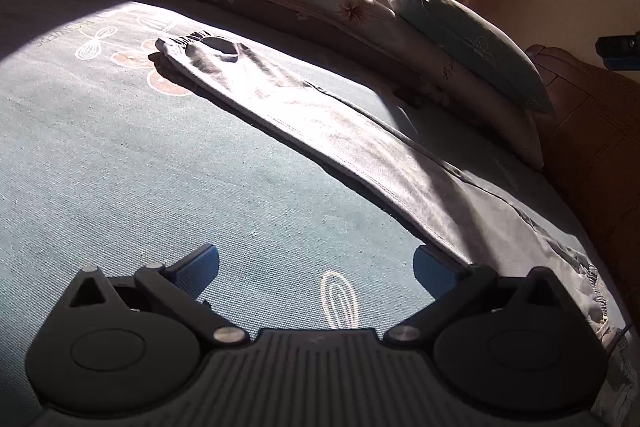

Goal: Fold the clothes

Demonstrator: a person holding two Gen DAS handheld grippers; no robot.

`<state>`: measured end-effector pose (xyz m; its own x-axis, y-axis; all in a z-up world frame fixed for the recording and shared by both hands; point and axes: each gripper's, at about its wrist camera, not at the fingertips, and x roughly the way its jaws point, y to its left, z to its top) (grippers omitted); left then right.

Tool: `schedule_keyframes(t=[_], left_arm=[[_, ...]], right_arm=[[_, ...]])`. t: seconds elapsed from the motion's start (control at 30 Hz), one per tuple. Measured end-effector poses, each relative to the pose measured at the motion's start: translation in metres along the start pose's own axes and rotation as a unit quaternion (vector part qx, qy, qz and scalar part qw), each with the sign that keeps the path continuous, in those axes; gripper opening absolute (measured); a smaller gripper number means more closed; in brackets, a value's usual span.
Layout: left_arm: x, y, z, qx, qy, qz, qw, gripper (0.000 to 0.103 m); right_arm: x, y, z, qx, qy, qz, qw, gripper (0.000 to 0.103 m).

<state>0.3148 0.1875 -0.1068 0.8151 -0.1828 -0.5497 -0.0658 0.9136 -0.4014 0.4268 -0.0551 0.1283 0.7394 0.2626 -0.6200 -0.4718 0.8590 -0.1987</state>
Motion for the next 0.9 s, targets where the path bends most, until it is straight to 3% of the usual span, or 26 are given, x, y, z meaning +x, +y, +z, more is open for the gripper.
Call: schedule_keyframes(t=[0.17, 0.37, 0.47, 0.6, 0.73, 0.9], left_arm=[[0.0, -0.017, -0.005, 0.018, -0.005, -0.017, 0.9997, 0.102], [0.008, -0.031, -0.014, 0.04, 0.005, -0.015, 0.9991, 0.102], [0.012, -0.034, -0.017, 0.042, 0.008, -0.014, 0.999, 0.102], [0.019, -0.036, -0.023, 0.036, 0.022, -0.019, 0.9989, 0.102], [0.019, -0.042, -0.032, 0.051, 0.021, -0.013, 0.9984, 0.102], [0.02, -0.047, -0.045, 0.074, 0.008, -0.008, 0.9972, 0.102]], right_arm=[[-0.091, -0.002, -0.025, -0.015, -0.025, -0.036, 0.999, 0.052], [-0.161, 0.002, -0.081, -0.02, -0.025, -0.071, 0.997, 0.056], [-0.175, -0.001, -0.122, 0.01, -0.002, -0.068, 0.998, 0.057], [-0.164, -0.004, -0.208, 0.062, 0.064, -0.089, 0.992, 0.066], [-0.143, 0.001, -0.304, 0.123, 0.131, -0.109, 0.978, 0.066], [-0.14, 0.008, -0.384, 0.243, 0.138, -0.089, 0.956, 0.066]])
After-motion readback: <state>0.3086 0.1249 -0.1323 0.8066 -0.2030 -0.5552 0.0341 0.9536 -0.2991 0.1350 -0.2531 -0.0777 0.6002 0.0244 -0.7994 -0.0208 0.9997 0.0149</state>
